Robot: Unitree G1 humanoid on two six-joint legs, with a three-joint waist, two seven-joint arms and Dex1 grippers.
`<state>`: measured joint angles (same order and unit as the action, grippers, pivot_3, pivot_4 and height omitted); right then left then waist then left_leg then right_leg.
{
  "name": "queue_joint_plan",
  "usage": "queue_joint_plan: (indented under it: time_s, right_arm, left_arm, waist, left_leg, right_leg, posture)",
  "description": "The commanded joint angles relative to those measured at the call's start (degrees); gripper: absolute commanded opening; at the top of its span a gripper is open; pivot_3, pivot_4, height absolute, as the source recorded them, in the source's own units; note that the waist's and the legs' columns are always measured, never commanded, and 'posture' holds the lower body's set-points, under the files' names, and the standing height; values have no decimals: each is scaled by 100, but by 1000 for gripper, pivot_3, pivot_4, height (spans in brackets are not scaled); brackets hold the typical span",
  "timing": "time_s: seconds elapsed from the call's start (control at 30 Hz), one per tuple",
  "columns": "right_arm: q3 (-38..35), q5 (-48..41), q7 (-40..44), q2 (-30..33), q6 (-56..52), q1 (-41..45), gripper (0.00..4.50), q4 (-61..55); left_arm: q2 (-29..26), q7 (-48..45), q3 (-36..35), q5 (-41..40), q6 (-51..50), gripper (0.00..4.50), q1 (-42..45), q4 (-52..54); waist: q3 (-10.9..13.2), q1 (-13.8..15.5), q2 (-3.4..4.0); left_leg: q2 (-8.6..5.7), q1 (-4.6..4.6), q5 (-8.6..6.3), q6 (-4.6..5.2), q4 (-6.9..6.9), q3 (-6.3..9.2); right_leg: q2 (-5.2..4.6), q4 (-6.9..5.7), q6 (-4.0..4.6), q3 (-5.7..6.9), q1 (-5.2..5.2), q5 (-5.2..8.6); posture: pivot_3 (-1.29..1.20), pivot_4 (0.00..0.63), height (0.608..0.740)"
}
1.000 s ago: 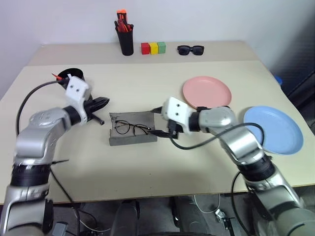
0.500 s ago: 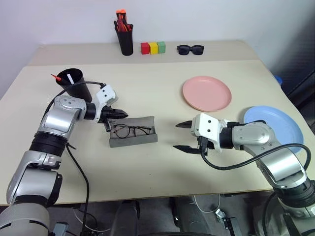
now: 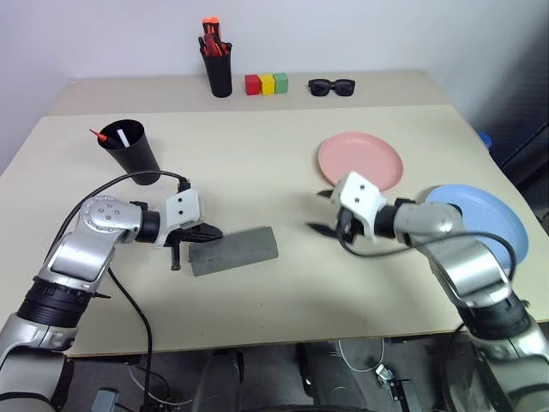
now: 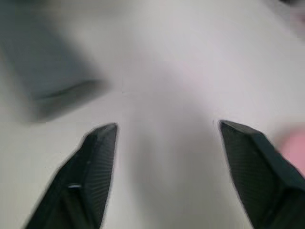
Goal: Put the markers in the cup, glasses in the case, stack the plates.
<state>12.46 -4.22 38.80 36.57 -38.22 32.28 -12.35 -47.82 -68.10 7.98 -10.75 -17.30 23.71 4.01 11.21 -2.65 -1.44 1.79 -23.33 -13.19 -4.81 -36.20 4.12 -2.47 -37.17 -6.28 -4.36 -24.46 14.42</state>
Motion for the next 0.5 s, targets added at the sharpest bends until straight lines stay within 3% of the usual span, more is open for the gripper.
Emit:
queue_joint_plan:
  time_s: [0.03, 0.23, 0.33, 0.5]
  right_arm:
    - [283, 912, -631, 30, 445, 401, 3424, 1006]
    - [712, 1537, -818, -291, 1328, 927, 3424, 2719]
    - [744, 1713, -888, -436, 1650, 1137, 2614, 3388]
    - [596, 1817, -837, -374, 1869, 1154, 46, 3377]
  left_arm:
    - [280, 560, -583, -318, -89, 43, -49, 377]
    - [485, 1094, -1006, -475, -140, 43, -428, 973]
    - [513, 1345, -1164, -505, -260, 0, -666, 1276]
    - [579, 1602, -1231, -627, -405, 0, -843, 1564]
  waist:
    - [0, 34, 0]
    - [2, -37, 3]
    - [2, -114, 4]
    - [3, -113, 5]
  left_leg:
    - [0, -1, 0, 0, -1, 0]
    - [-1, -3, 0, 0, 6, 0]
    - [0, 5, 0, 1, 13, -2]
    - [-3, 0, 0, 0, 4, -1]
  right_leg:
    - [0, 0, 0, 1, 0, 0]
    - [-3, 6, -19, 1, 0, -10]
    - [-2, -2, -18, -1, 0, -10]
    - [-4, -1, -19, 0, 1, -11]
  posture:
    - [0, 150, 740]
    - [0, 150, 740]
    - [0, 150, 740]
    - [0, 150, 740]
